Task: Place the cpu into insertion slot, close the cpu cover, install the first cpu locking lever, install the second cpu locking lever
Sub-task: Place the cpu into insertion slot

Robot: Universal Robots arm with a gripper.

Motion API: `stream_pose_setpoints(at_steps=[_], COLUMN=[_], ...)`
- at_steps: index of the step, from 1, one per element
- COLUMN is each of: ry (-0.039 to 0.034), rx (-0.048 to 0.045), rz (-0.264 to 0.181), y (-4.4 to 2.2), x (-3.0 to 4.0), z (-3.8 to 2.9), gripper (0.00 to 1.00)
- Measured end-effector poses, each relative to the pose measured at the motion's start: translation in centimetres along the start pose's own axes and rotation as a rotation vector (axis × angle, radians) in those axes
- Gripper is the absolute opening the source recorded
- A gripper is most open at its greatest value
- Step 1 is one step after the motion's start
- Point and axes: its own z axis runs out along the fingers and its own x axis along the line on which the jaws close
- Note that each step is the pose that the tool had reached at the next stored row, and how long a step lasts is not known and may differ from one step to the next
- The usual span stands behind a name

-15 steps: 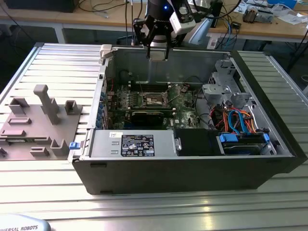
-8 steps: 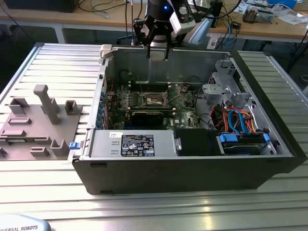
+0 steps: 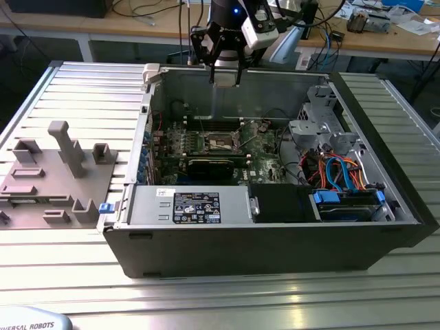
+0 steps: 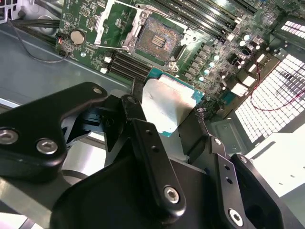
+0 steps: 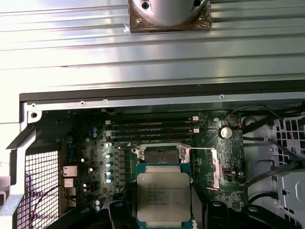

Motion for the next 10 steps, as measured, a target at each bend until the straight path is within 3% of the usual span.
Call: stream_pose_setpoints(at_steps=[10], ry=[-0.0032], rx=[-0.0006], rz=[0.036], y=[0.00], x=[0.00], z=[0.01], gripper=[0.54])
